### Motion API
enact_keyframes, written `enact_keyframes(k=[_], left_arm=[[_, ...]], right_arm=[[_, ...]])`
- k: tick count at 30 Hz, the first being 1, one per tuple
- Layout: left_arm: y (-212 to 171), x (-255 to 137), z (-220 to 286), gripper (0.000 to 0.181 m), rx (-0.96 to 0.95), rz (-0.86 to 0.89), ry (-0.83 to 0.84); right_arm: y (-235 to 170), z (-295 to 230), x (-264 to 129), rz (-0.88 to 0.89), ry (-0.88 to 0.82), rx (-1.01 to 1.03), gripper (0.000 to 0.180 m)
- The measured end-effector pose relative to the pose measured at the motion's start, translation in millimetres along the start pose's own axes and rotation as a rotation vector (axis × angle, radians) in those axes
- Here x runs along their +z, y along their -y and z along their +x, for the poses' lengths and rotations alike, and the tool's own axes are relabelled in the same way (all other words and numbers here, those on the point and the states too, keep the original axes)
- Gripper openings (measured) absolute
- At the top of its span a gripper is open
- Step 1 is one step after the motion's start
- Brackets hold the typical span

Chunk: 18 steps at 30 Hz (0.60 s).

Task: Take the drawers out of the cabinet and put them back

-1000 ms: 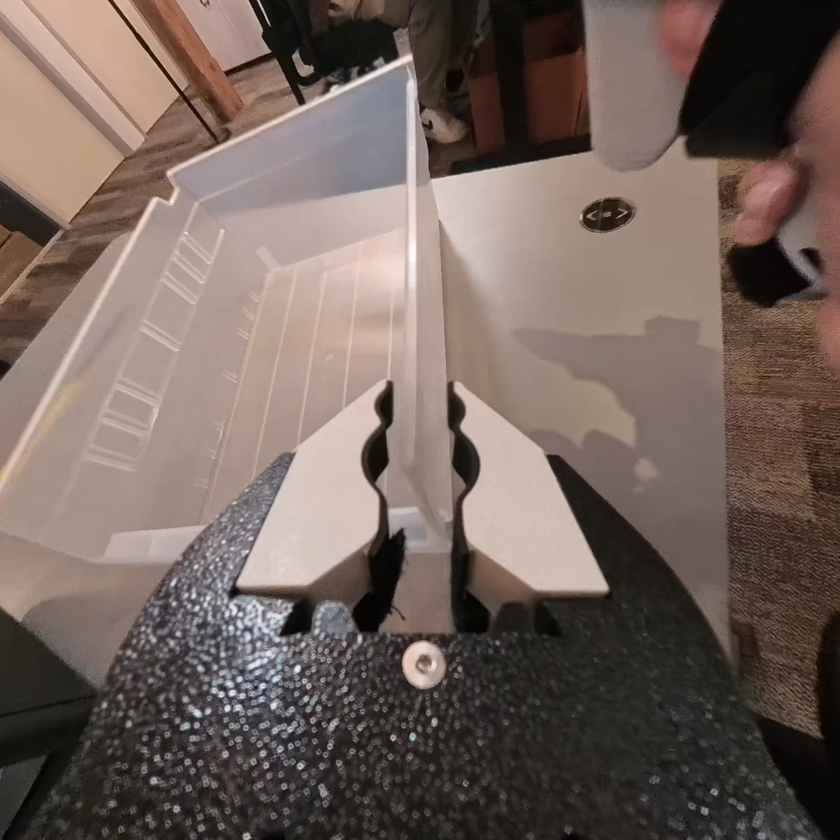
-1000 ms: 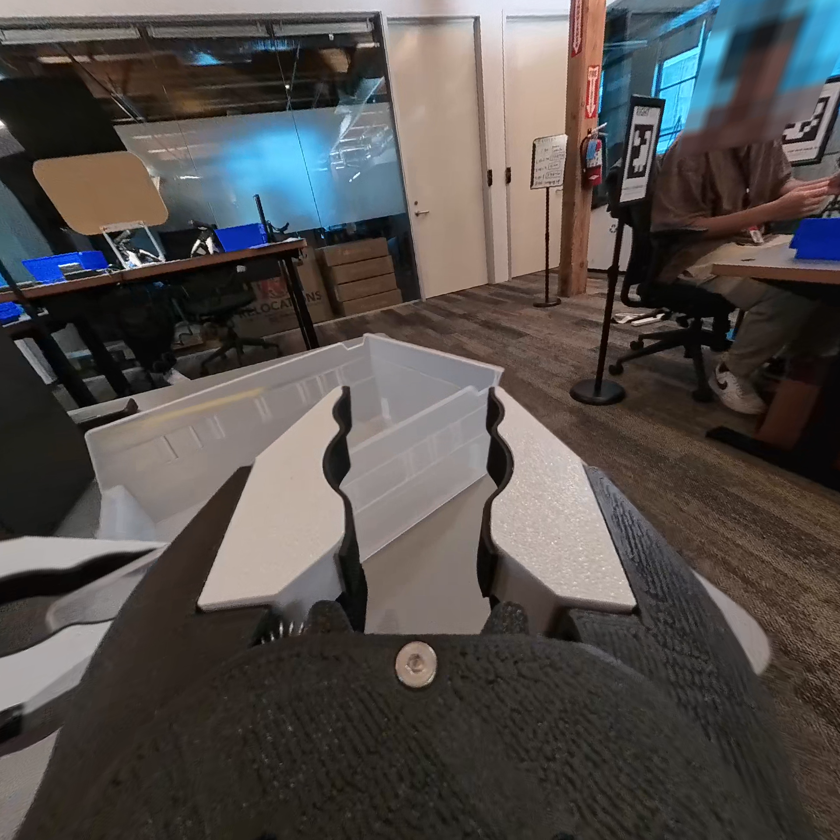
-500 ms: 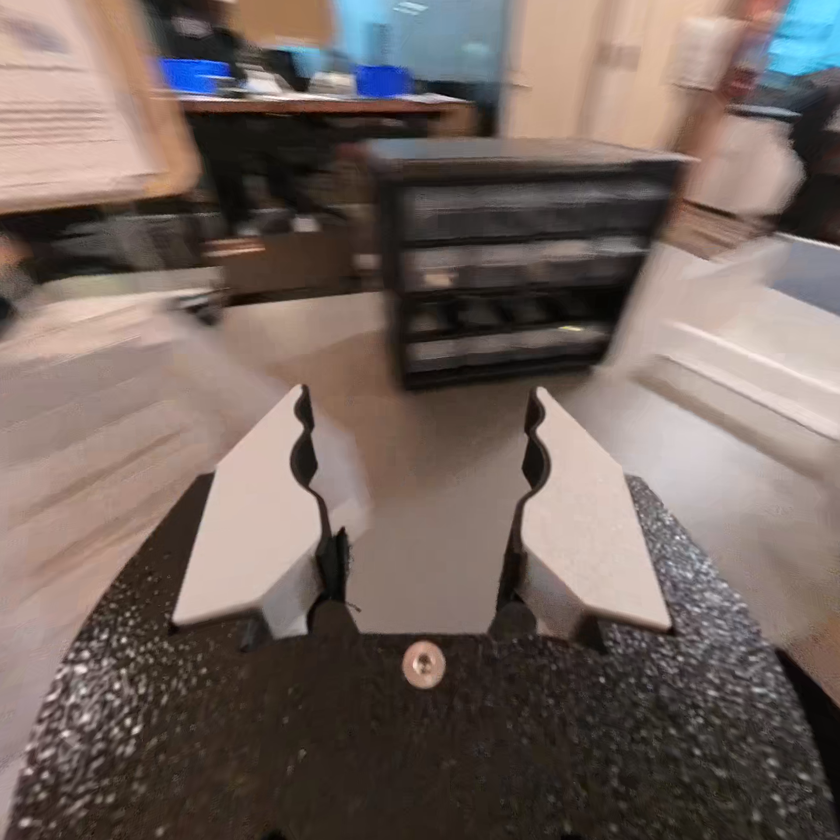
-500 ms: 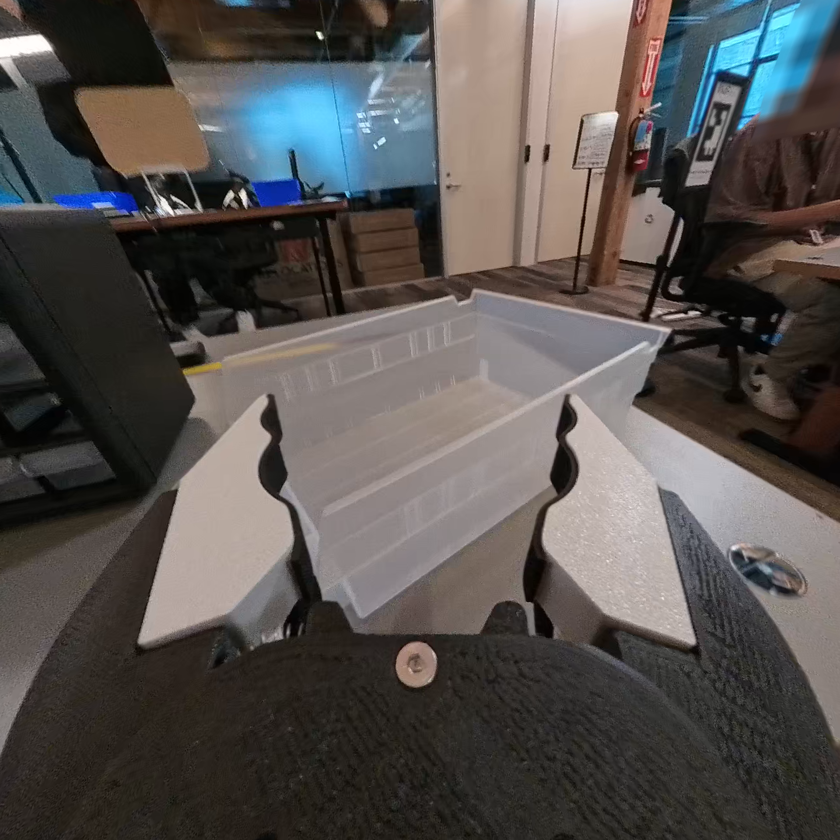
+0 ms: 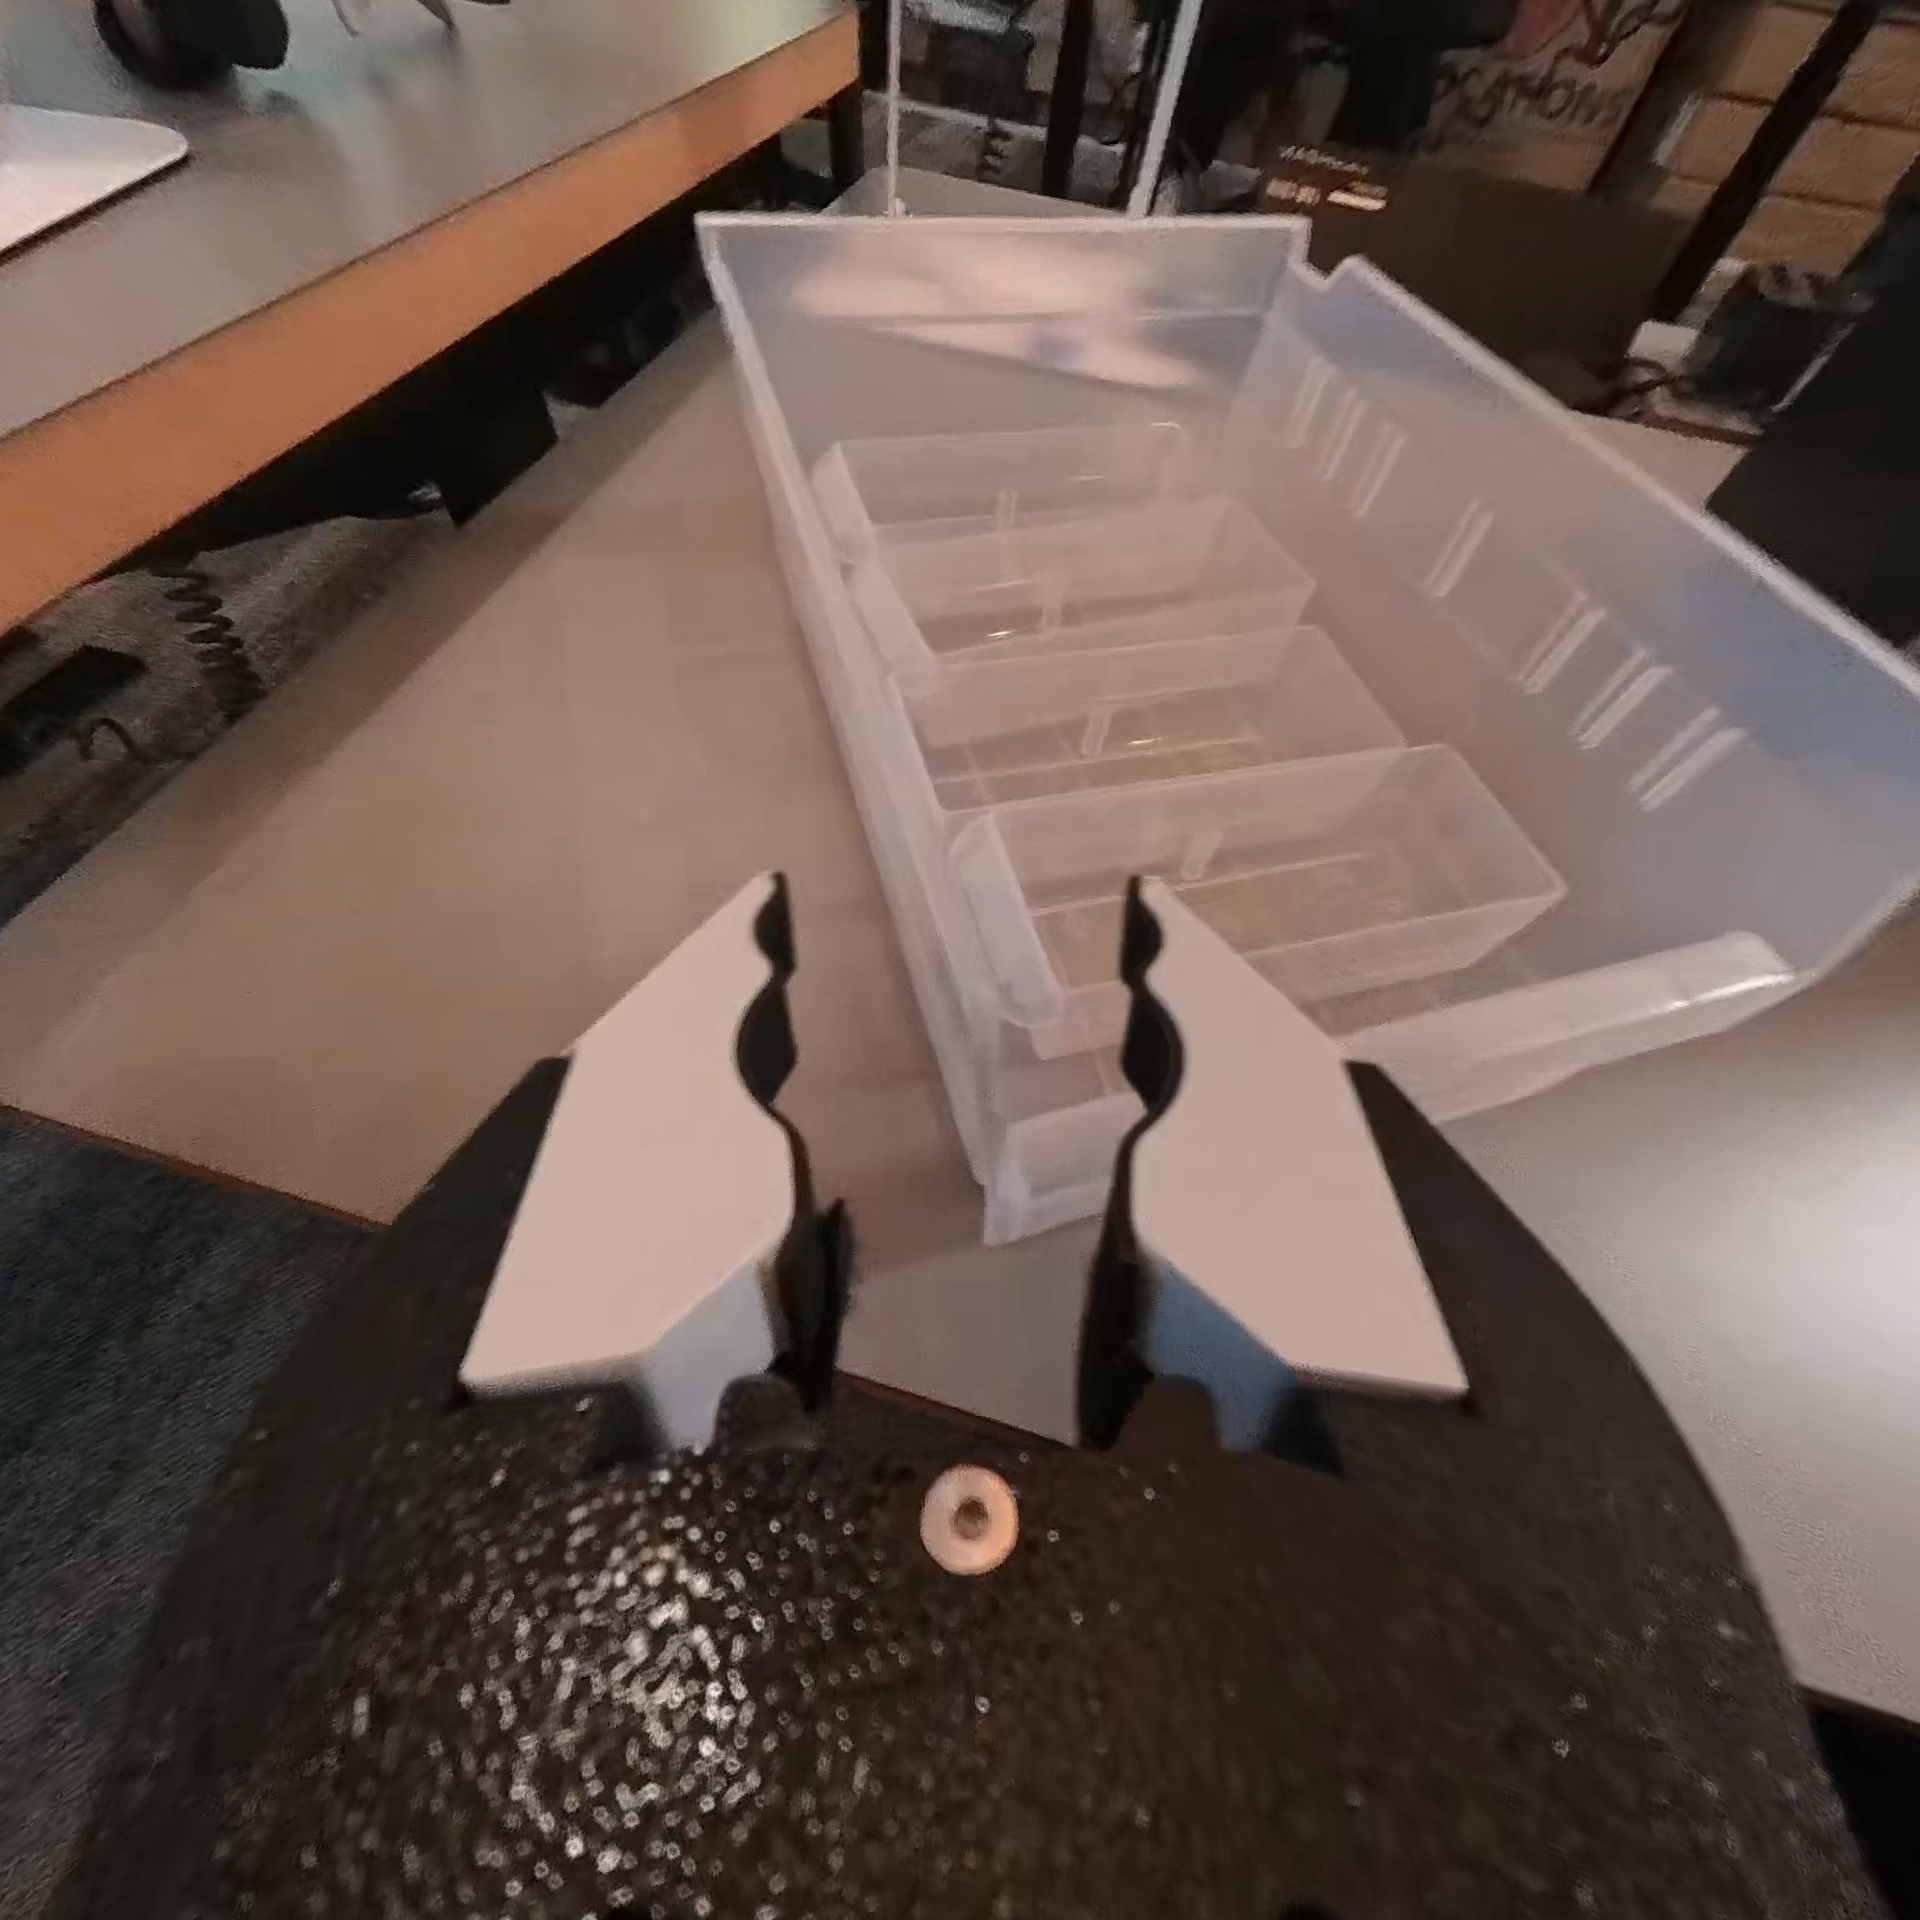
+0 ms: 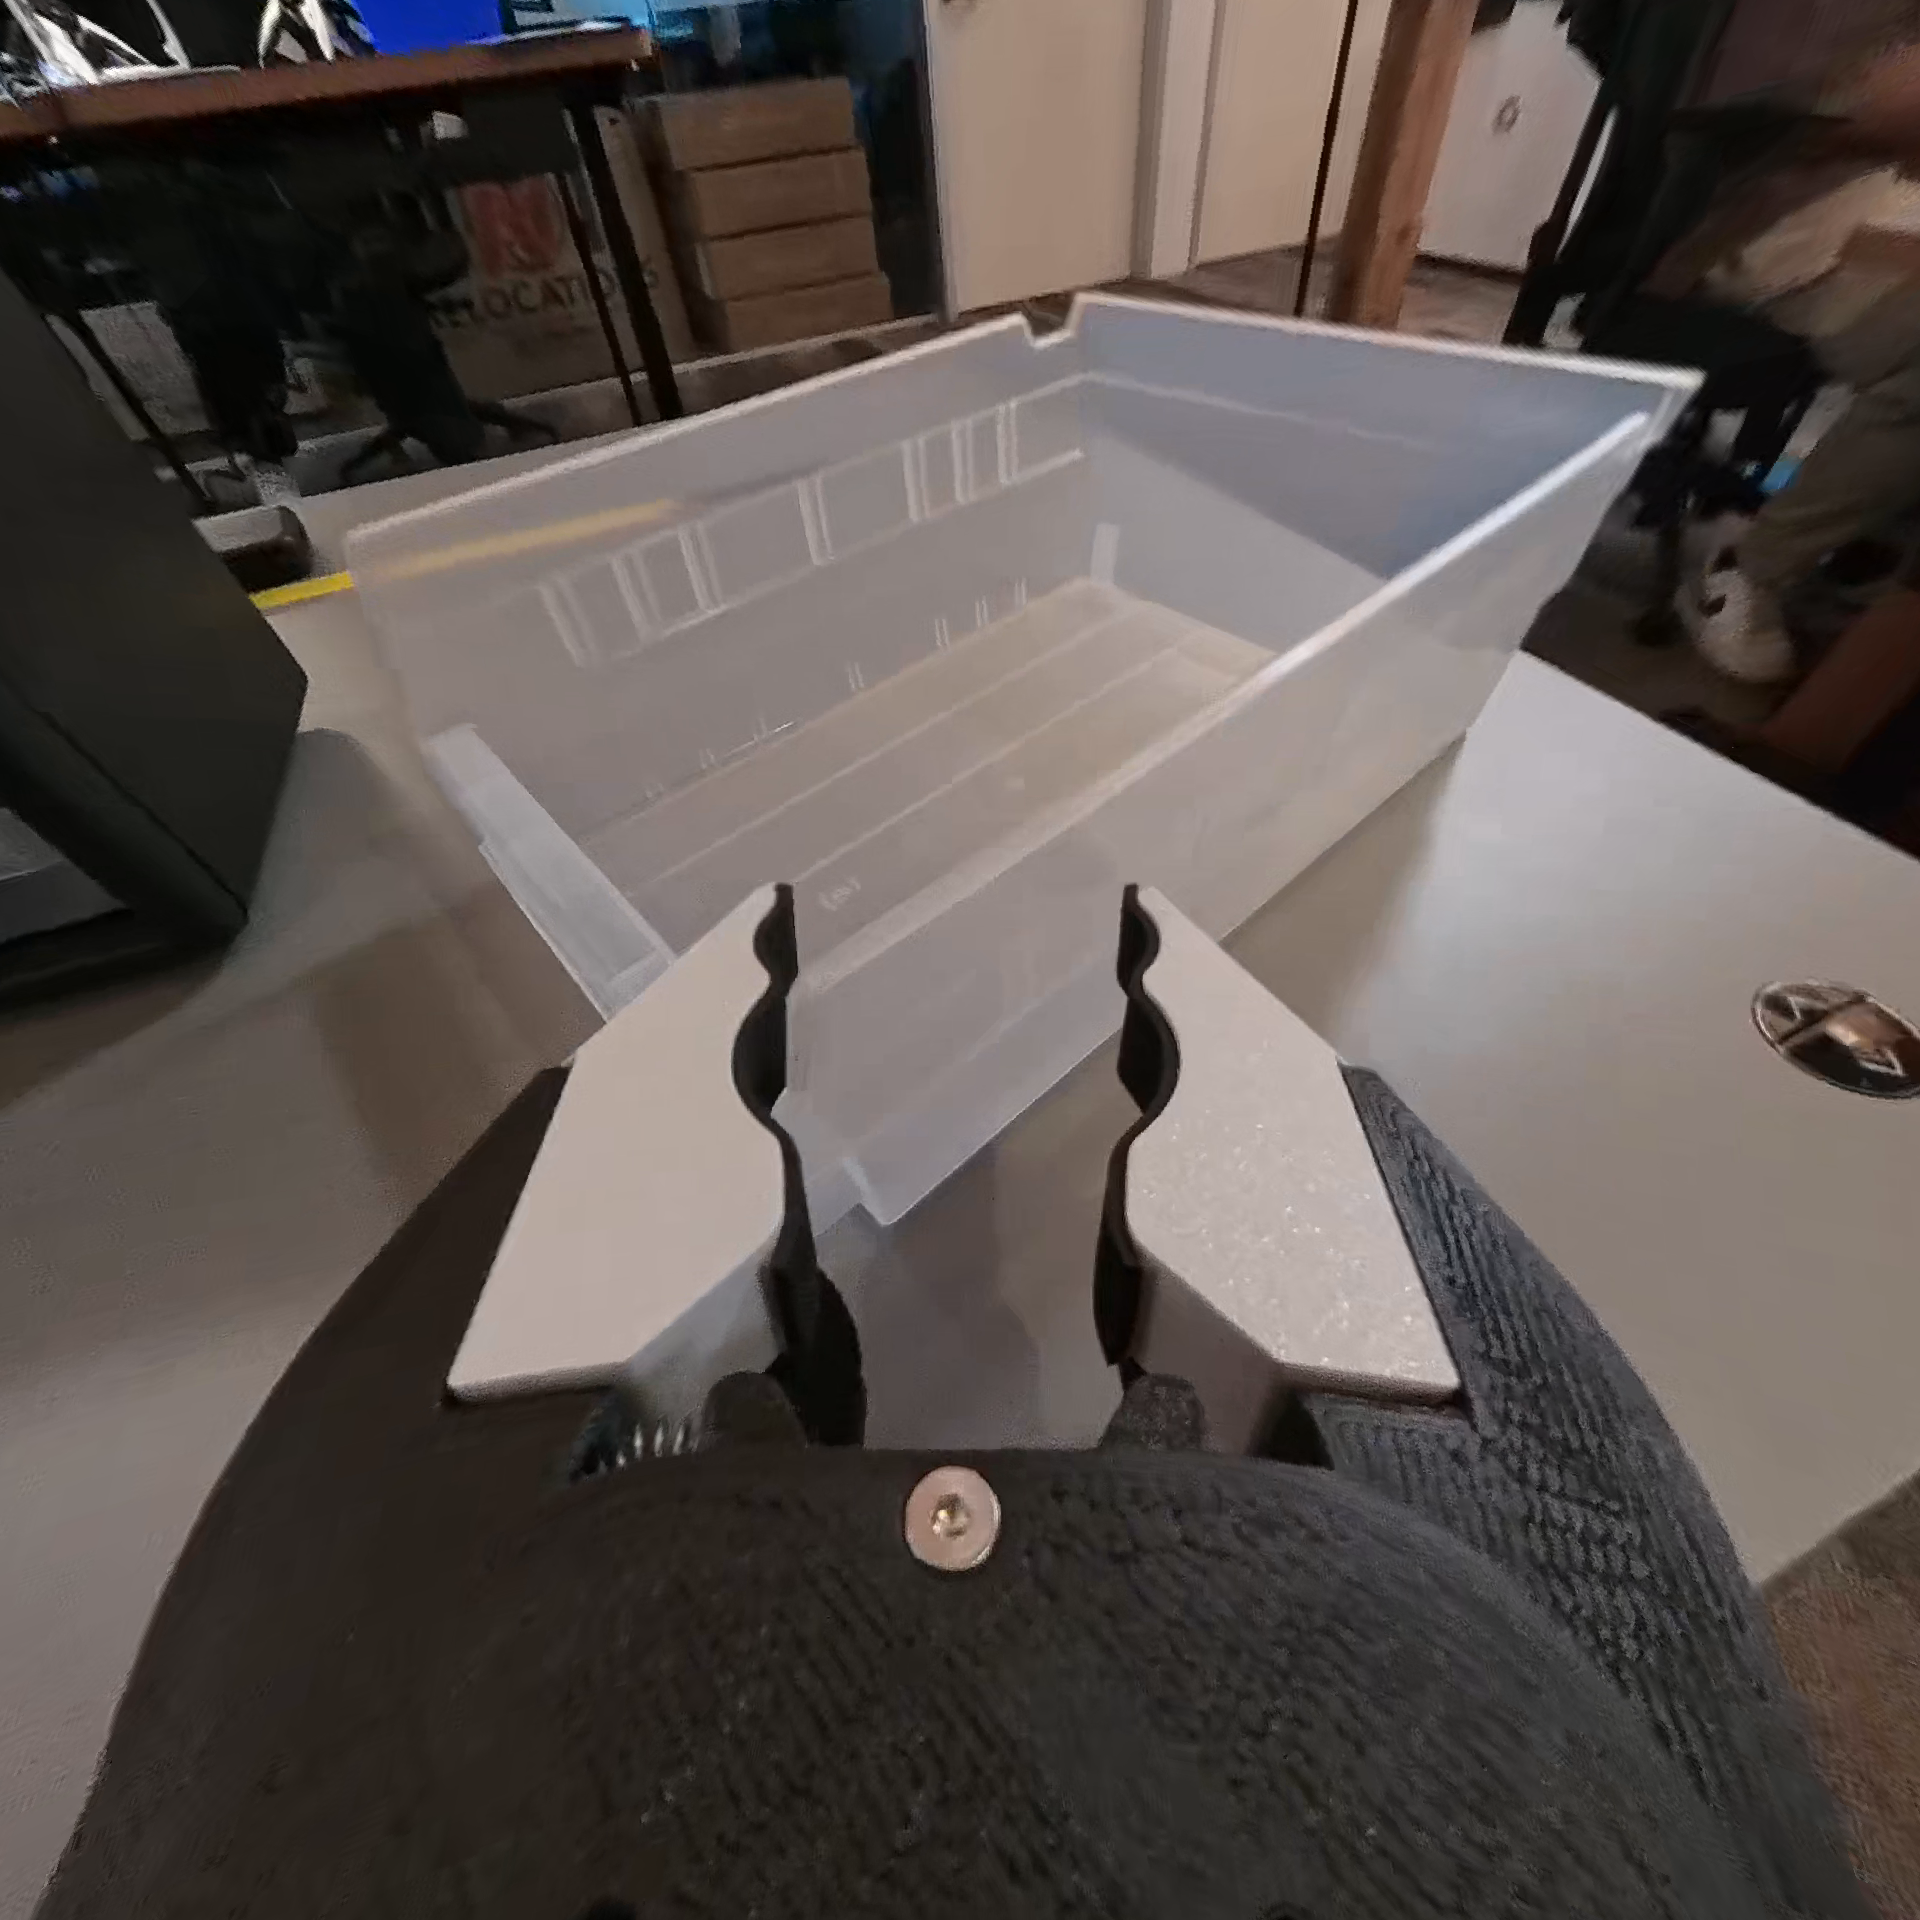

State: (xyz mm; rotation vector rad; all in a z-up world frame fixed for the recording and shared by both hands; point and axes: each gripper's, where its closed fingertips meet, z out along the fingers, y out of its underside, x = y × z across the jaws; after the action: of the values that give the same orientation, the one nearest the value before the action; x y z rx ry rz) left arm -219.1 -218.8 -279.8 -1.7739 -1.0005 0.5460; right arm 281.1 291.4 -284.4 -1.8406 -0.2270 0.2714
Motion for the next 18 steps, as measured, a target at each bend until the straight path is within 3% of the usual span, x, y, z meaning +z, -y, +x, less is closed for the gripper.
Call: enact_keyframes(k=[6,12,18], left_arm=[[-6,9,-11,0.011,0.058,-0.019,-0.023],[6,20,-41,0.003,0.192,-0.004,-0.01],[19,44,-61,0.003,0.281,-0.019,-0.118]], right_arm=[[-3,36,-10,-0.083,0.002,-0.047,0.035],[2,103,-9,-0.129,-0.034,-0.091,0.004],[9,126,12,-0.162,0.098,-0.163,0.004]])
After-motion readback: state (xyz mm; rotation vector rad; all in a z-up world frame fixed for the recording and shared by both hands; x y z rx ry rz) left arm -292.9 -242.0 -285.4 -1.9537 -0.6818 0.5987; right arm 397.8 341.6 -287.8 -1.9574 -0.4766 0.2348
